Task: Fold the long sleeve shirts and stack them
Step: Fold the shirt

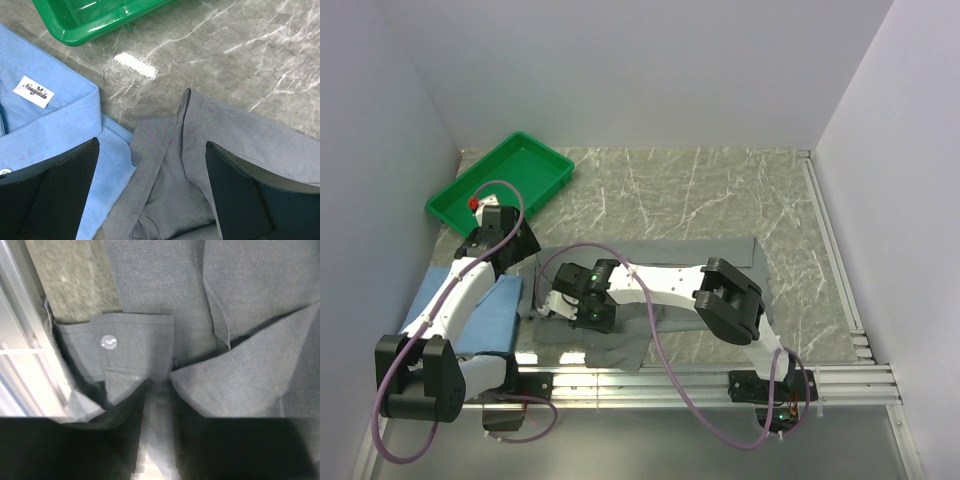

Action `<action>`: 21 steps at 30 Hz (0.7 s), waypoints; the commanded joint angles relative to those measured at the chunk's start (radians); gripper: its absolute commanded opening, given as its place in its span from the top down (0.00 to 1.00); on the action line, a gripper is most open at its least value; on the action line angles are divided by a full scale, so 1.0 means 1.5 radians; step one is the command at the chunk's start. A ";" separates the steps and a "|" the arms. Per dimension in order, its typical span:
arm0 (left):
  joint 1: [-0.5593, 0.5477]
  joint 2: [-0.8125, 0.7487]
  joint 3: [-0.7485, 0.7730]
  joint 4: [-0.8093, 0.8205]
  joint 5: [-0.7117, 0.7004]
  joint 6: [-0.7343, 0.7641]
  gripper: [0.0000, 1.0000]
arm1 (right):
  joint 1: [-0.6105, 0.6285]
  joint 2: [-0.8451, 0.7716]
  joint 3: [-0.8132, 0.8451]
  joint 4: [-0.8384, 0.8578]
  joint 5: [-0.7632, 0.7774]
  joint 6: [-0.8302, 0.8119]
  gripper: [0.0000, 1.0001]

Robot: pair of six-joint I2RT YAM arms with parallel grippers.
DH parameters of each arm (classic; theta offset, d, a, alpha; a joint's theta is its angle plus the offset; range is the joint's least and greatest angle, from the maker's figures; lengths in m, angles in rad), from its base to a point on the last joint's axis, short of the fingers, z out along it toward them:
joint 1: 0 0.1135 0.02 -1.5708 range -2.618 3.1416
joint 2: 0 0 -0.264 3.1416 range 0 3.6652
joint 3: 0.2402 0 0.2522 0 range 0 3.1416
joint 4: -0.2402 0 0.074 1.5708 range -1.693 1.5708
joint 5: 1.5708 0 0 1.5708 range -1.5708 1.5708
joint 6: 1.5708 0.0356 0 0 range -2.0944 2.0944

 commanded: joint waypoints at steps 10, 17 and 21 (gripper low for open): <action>0.003 -0.004 0.026 0.002 -0.006 -0.010 0.07 | 0.002 -0.038 0.001 0.007 -0.012 0.002 1.00; 0.003 -0.011 0.024 0.003 -0.011 -0.011 0.07 | -0.052 -0.138 -0.054 0.114 -0.006 0.077 1.00; 0.003 -0.011 0.025 0.004 -0.005 -0.009 0.07 | -0.099 -0.221 -0.127 0.222 -0.004 0.181 1.00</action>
